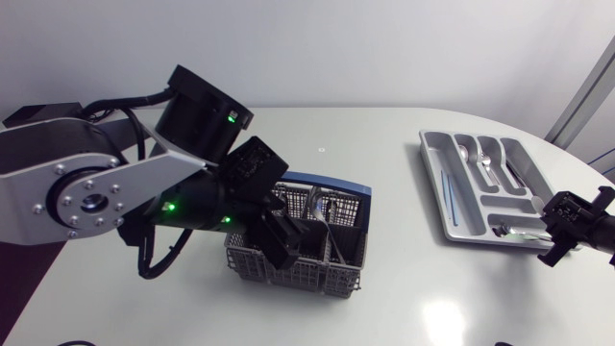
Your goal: Unload the cutlery basket into the drawer organizer.
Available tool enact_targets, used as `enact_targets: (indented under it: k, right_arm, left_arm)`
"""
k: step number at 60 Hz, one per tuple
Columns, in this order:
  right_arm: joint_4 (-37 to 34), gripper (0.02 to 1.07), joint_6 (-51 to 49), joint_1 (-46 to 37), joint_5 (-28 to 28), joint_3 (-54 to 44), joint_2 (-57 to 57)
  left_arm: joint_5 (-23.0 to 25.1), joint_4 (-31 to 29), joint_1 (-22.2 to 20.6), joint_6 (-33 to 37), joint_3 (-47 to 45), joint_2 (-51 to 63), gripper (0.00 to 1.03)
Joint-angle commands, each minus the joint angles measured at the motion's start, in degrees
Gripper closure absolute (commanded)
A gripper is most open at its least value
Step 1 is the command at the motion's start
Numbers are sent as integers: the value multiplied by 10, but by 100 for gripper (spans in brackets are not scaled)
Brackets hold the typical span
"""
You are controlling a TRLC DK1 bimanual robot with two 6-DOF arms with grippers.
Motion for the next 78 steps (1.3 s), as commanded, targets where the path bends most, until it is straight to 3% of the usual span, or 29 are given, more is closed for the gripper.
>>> enact_targets:
  k: [1,4,8,14,17,23,32,44,55,65,78]
  right_arm:
    - [12,98,-27,-5,10,-15,22]
    - [13,95,-28,-5,12,-15,27]
    - [13,84,-30,-7,13,-18,30]
    - [13,58,-33,-13,14,-25,30]
    - [12,38,-31,-15,15,-25,31]
    - [11,20,-21,-18,21,-25,31]
    - [3,14,10,-21,21,-28,12]
    - [-31,7,65,-14,20,-36,-37]
    - [-86,7,133,14,13,-40,-97]
    - [-137,7,179,48,7,-54,-165]
    - [-143,7,207,81,7,-75,-197]
  left_arm:
    - [-9,4,-6,-3,-9,14,27]
    - [-13,4,-7,-4,-8,16,27]
    - [-17,4,-11,-4,-5,22,27]
    - [-31,4,-24,-5,-2,32,27]
    - [-39,6,-32,-4,0,38,27]
    - [-49,15,-44,-4,5,43,27]
    - [-81,69,-55,-11,-9,43,27]
    - [-83,112,-23,-22,-11,50,30]
    - [-83,138,-4,-30,-3,87,30]
    - [-118,197,-3,-37,-16,107,37]
    - [-151,286,-1,-58,-53,122,49]
